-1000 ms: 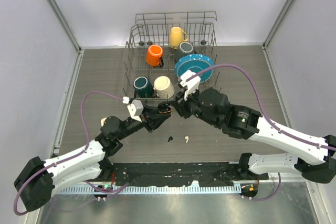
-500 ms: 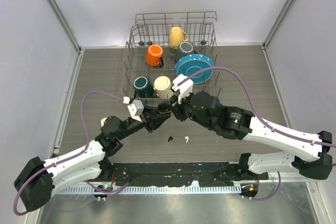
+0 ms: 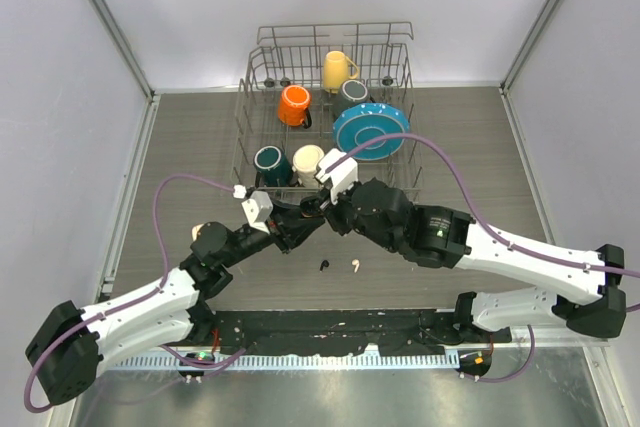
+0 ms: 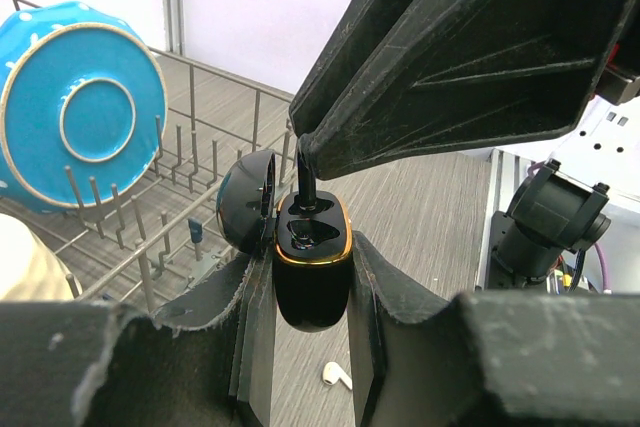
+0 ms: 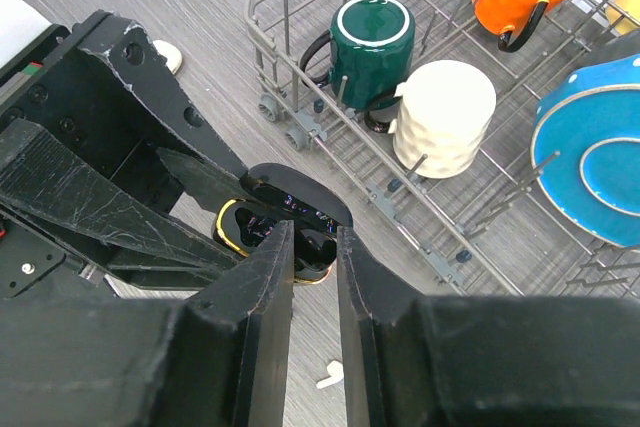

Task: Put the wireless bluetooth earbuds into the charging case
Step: Place the earbud in the charging case.

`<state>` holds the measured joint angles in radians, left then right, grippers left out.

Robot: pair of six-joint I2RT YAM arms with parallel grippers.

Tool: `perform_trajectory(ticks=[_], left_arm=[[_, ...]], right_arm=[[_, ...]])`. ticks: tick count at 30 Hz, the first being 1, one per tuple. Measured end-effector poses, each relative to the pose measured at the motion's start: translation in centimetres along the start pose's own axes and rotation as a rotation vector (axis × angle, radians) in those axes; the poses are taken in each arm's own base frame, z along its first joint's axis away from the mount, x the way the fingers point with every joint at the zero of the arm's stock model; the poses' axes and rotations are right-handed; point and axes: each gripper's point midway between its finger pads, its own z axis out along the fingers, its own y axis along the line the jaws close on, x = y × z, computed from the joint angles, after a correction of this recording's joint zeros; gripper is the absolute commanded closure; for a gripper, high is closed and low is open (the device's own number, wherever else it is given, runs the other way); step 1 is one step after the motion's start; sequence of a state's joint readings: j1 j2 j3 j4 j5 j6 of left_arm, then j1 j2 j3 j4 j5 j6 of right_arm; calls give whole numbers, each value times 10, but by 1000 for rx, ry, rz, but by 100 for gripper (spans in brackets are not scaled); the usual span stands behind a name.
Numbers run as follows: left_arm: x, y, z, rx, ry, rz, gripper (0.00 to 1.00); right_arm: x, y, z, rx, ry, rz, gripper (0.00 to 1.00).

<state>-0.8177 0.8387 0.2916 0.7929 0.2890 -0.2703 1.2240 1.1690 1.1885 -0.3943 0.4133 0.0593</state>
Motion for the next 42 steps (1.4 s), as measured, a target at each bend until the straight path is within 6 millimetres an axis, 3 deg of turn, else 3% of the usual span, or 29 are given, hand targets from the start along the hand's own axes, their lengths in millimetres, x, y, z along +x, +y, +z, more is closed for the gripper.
perform_trajectory(ticks=[19,42], left_arm=[[4,0,-1,6,17,9,100],[1,5,-1,-25,4,14,100]], right_arm=[[5,6,-2,60,7,-135,99],[7,10,-2,43,10,-125,99]])
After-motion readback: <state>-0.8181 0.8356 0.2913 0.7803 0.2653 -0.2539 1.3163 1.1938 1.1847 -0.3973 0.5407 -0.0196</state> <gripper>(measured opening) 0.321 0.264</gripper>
